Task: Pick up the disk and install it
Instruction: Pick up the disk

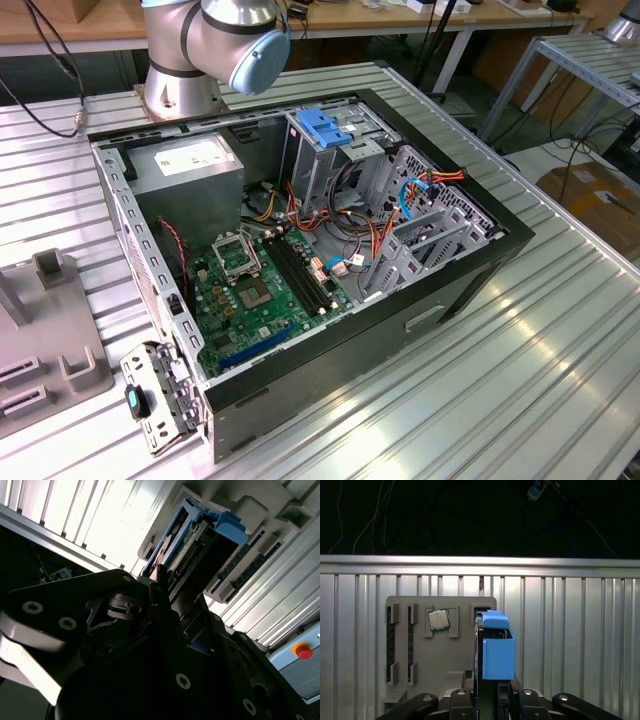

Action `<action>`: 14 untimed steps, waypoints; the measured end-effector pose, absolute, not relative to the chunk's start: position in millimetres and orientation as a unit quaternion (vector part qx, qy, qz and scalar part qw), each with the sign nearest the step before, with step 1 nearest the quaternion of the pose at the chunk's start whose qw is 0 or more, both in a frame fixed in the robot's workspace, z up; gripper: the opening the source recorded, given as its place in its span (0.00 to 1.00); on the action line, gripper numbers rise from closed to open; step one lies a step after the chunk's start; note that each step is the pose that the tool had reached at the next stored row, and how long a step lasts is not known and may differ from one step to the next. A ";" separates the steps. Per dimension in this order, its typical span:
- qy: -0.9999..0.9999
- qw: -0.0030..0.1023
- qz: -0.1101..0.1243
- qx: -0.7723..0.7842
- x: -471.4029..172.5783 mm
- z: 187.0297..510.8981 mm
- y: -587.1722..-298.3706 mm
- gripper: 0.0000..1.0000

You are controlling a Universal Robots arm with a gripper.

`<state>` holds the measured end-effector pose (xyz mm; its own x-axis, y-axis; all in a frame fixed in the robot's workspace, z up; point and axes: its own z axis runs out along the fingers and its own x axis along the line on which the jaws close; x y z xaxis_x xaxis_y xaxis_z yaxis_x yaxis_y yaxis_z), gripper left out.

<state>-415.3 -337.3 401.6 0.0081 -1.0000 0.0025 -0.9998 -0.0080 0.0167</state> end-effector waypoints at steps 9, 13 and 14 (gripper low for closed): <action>-0.704 0.007 -0.005 0.710 -415.4 411.3 -337.3 0.35; -0.704 0.007 -0.005 0.710 -415.4 411.5 -337.3 0.35; -0.704 0.007 -0.005 0.710 -415.4 412.0 -337.3 0.35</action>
<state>-415.4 -337.3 412.0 0.0080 -1.0000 0.0027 -0.9998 -0.0080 0.0171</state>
